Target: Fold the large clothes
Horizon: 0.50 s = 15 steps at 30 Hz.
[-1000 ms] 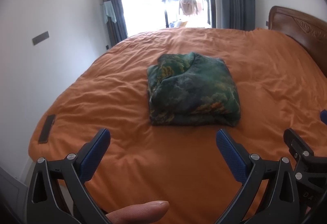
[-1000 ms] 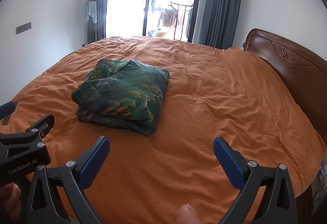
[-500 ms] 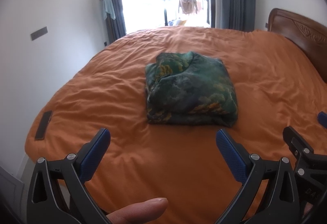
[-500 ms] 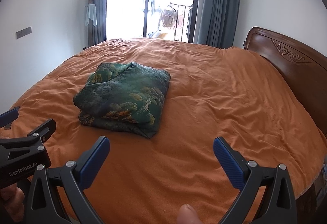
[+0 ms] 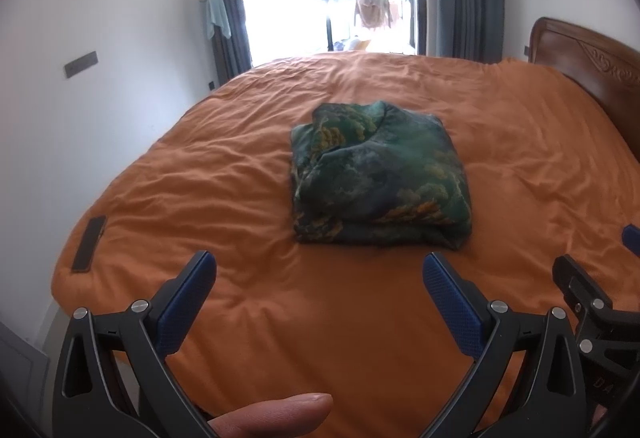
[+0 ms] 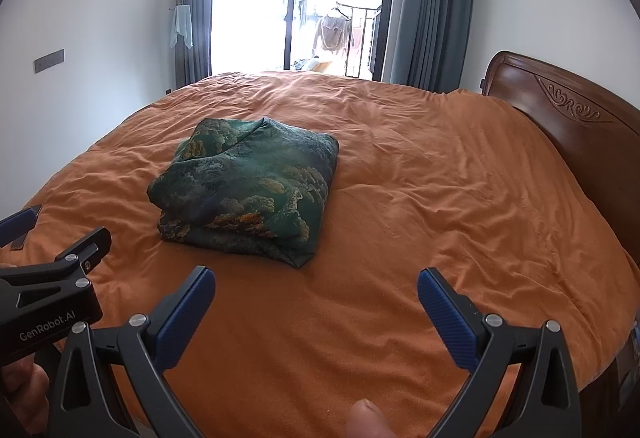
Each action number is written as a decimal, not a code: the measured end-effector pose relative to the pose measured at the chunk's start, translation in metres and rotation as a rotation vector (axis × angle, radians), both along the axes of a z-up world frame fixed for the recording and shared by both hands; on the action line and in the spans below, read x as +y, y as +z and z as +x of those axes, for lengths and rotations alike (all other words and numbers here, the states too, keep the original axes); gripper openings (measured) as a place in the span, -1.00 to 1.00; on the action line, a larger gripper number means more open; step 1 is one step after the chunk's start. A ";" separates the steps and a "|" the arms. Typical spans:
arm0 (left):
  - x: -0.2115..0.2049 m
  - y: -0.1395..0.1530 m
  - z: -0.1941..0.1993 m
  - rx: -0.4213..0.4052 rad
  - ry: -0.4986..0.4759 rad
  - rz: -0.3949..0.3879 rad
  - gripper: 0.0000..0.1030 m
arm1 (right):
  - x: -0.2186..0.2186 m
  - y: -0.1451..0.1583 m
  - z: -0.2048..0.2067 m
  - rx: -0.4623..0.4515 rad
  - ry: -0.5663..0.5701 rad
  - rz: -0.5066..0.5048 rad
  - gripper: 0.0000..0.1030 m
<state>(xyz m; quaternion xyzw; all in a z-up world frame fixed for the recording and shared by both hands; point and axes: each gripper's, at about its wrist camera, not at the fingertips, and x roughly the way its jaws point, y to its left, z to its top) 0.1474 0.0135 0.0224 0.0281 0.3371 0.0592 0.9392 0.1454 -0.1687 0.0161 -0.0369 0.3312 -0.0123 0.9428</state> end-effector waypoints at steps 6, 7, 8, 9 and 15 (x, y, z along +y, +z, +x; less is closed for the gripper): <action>0.000 0.001 0.000 -0.001 0.000 0.003 0.99 | -0.001 -0.001 0.000 0.003 -0.002 0.002 1.00; 0.000 0.001 0.000 -0.001 0.000 0.004 0.99 | -0.001 -0.001 -0.001 0.003 -0.003 0.004 1.00; 0.000 0.001 0.000 -0.003 0.002 0.007 0.99 | -0.001 -0.001 0.000 0.003 -0.003 0.005 1.00; 0.000 0.001 0.000 -0.008 0.005 0.012 0.99 | -0.001 -0.001 0.000 0.002 -0.003 0.006 1.00; 0.000 0.001 0.001 -0.006 0.004 0.012 0.99 | 0.000 0.000 -0.001 0.011 0.008 0.014 1.00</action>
